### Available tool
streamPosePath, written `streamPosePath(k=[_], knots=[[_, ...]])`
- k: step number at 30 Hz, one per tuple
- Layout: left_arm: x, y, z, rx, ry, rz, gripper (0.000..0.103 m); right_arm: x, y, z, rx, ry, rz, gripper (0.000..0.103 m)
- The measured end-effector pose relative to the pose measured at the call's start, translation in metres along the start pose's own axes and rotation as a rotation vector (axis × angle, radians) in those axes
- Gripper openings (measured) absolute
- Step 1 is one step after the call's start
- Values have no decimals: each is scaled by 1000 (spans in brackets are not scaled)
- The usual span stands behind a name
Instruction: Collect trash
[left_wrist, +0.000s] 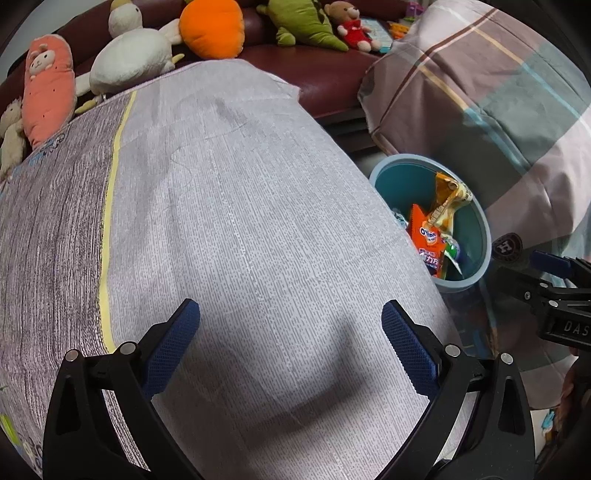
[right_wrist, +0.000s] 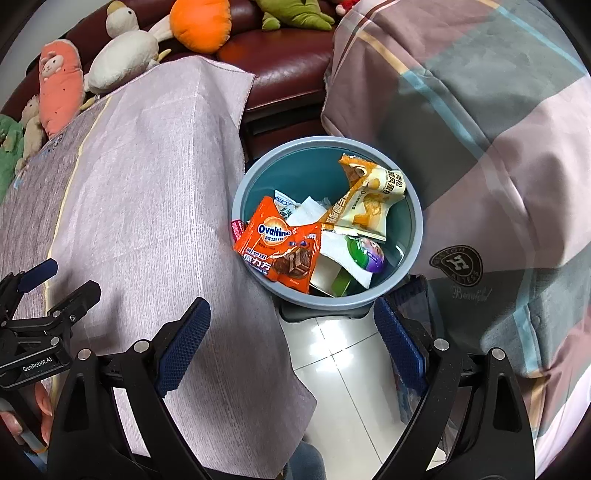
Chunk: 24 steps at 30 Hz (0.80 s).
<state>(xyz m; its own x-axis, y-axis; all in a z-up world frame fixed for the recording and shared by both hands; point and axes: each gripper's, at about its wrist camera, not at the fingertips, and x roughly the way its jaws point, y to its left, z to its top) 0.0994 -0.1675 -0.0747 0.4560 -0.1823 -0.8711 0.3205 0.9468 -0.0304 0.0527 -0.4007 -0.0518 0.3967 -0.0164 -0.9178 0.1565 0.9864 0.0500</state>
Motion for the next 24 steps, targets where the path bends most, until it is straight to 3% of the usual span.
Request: streamPosePath(k=[24], knots=[[-2,0,6,-7,-9,27,99,4,4,12,-10,-2,-2,86]])
